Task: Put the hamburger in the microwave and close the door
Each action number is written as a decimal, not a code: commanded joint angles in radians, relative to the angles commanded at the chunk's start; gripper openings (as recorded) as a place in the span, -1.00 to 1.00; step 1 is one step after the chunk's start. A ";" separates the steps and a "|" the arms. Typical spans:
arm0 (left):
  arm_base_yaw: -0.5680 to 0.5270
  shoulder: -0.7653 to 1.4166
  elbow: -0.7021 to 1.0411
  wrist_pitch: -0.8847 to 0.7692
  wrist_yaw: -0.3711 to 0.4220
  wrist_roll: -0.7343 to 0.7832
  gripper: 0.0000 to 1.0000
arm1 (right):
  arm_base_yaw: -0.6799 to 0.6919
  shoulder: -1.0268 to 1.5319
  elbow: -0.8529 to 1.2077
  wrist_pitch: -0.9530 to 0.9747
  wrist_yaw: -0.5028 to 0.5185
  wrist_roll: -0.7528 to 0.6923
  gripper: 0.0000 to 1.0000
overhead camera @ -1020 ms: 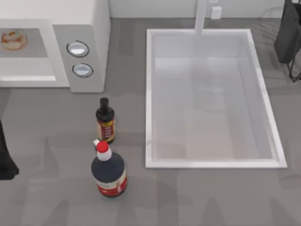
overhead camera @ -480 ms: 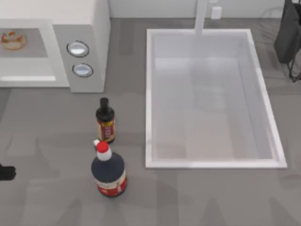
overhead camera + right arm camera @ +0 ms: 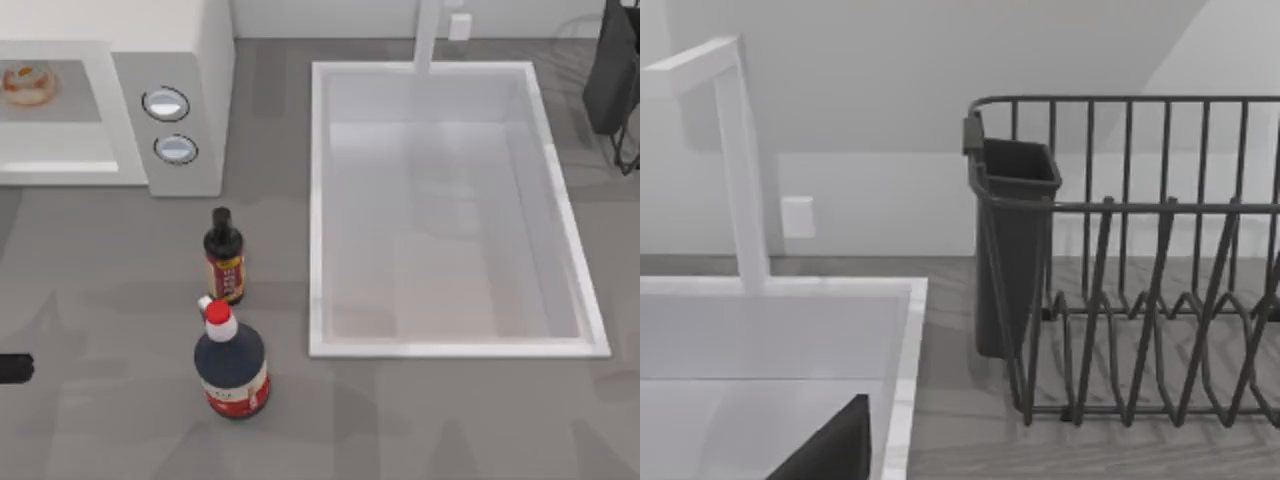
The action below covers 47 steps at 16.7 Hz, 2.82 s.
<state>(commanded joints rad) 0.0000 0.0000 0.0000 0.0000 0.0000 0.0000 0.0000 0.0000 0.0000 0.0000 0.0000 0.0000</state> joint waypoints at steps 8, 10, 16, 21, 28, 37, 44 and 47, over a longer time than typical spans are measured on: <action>-0.017 -0.002 0.007 -0.010 -0.017 0.000 -1.00 | 0.000 0.000 0.000 0.000 0.000 0.000 1.00; -0.071 -0.009 0.027 -0.034 -0.066 0.000 -1.00 | 0.000 0.000 0.000 0.000 0.000 0.000 1.00; -0.206 -0.025 0.078 -0.104 -0.206 0.000 -1.00 | 0.000 0.000 0.000 0.000 0.000 0.000 1.00; -0.202 -0.020 0.075 -0.099 -0.203 -0.001 -1.00 | 0.000 0.000 0.000 0.000 0.000 0.000 1.00; -0.026 0.092 0.044 0.040 -0.026 0.001 -1.00 | 0.000 0.000 0.000 0.000 0.000 0.000 1.00; -0.080 0.084 0.043 0.043 -0.079 0.003 -1.00 | 0.000 0.000 0.000 0.000 0.000 0.000 1.00; -0.317 0.008 0.033 -0.027 -0.317 0.001 -1.00 | 0.000 0.000 0.000 0.000 0.000 0.000 1.00; -0.333 0.000 0.032 -0.032 -0.333 0.001 -1.00 | 0.000 0.000 0.000 0.000 0.000 0.000 1.00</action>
<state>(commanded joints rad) -0.3327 0.0005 0.0321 -0.0318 -0.3331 0.0010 0.0000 0.0000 0.0000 0.0000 0.0000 0.0000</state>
